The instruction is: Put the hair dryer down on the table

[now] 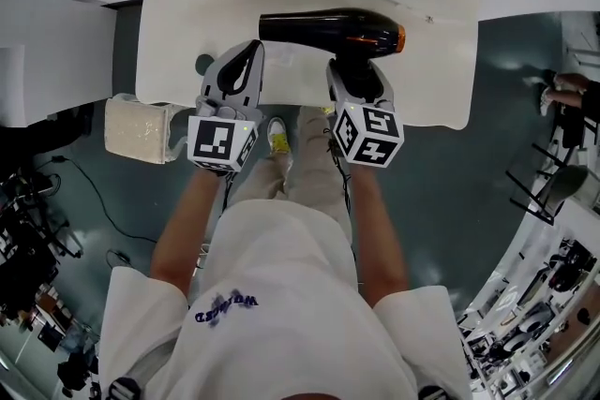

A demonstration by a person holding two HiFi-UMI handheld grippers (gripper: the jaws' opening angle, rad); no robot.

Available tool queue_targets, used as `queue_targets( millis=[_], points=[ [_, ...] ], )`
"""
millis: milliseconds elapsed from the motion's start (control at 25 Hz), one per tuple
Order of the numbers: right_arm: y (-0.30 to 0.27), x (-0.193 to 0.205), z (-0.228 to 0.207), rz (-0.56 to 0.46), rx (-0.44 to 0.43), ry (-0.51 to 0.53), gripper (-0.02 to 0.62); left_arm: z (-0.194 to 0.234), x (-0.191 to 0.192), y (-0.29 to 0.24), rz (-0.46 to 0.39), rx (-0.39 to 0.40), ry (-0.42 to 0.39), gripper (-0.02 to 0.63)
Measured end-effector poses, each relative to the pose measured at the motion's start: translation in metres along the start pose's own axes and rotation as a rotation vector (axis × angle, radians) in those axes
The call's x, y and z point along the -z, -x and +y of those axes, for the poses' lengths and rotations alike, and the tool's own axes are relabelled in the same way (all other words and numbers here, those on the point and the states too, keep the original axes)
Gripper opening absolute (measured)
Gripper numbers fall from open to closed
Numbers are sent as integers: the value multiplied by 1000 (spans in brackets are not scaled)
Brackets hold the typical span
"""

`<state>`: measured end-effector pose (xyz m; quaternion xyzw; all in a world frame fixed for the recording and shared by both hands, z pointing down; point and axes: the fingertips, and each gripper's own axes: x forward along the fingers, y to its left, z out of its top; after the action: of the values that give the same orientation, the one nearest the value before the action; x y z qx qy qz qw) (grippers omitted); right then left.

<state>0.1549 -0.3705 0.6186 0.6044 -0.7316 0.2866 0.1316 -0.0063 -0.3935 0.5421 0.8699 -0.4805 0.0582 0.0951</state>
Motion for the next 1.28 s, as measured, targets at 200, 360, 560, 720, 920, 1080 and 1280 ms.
queue_targets(
  millis=[200,360,560,720,920,1080,1280],
  points=[
    [-21,5,-6,30,3,2,279,3,10,-15,22,2,10,9],
    [-37,11,-8,64,2,4,279,5,19,-27,45,7,19,9],
    [-57,18,-10,97,2,15,279,9,34,-39,77,6,24,9],
    [-73,23,-13,127,1,19,279,11,44,-45,94,2,38,9],
    [-88,28,-15,152,4,8,279,18,53,-52,117,-11,51,9],
    [-97,36,-18,180,9,9,279,23,62,-56,136,-21,64,9],
    [-107,44,-22,213,19,3,280,21,70,-57,167,-25,77,9]
  ],
)
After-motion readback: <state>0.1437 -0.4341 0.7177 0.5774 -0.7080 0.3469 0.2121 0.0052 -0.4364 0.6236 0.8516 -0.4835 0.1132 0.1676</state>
